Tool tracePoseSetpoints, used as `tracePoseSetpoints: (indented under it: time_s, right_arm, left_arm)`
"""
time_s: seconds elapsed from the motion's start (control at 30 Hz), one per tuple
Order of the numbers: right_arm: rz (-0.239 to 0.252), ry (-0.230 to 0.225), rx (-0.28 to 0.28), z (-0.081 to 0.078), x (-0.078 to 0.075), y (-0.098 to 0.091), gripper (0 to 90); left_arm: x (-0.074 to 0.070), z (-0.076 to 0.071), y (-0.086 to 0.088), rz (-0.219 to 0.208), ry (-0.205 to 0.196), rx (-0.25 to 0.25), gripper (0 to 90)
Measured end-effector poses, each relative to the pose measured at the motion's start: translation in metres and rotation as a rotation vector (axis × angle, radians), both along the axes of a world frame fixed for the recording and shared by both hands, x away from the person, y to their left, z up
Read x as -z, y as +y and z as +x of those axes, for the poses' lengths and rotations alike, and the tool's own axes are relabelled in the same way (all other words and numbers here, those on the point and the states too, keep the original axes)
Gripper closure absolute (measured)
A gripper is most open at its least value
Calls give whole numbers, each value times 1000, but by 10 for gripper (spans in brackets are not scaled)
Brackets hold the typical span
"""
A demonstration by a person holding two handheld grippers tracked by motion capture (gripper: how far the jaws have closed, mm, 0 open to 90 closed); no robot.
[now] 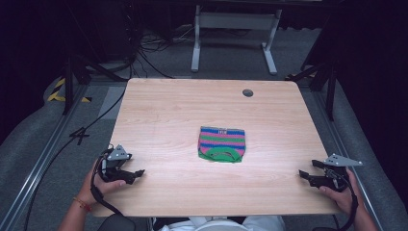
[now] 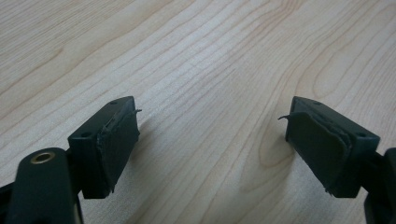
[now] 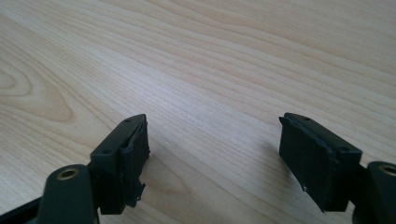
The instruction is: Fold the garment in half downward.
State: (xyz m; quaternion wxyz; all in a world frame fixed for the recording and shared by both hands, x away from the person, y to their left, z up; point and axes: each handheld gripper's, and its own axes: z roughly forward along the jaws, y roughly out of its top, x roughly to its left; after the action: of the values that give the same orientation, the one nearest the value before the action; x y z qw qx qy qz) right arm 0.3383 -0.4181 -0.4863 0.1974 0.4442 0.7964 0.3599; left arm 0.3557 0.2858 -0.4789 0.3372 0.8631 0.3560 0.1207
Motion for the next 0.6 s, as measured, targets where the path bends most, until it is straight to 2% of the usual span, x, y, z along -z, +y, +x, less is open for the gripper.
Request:
tracePoseSetpoints:
  time_s: [0.03,0.07,0.2,0.43,0.6]
  right_arm:
    - [0,6,1,1,0,0,236]
    - [0,7,2,1,0,0,235]
    - [3,7,7,1,0,1,234]
    - [-1,6,18,1,0,2,225]
    - [-3,7,17,1,0,1,224]
  left_arm:
    - [0,0,0,7,-11,-4,176]
    - [0,0,0,10,-1,1,168]
    - [2,-3,-2,-2,-17,-26,156]
    - [3,-4,-1,1,-31,-29,156]
    - [3,-4,-2,0,-25,-30,155]
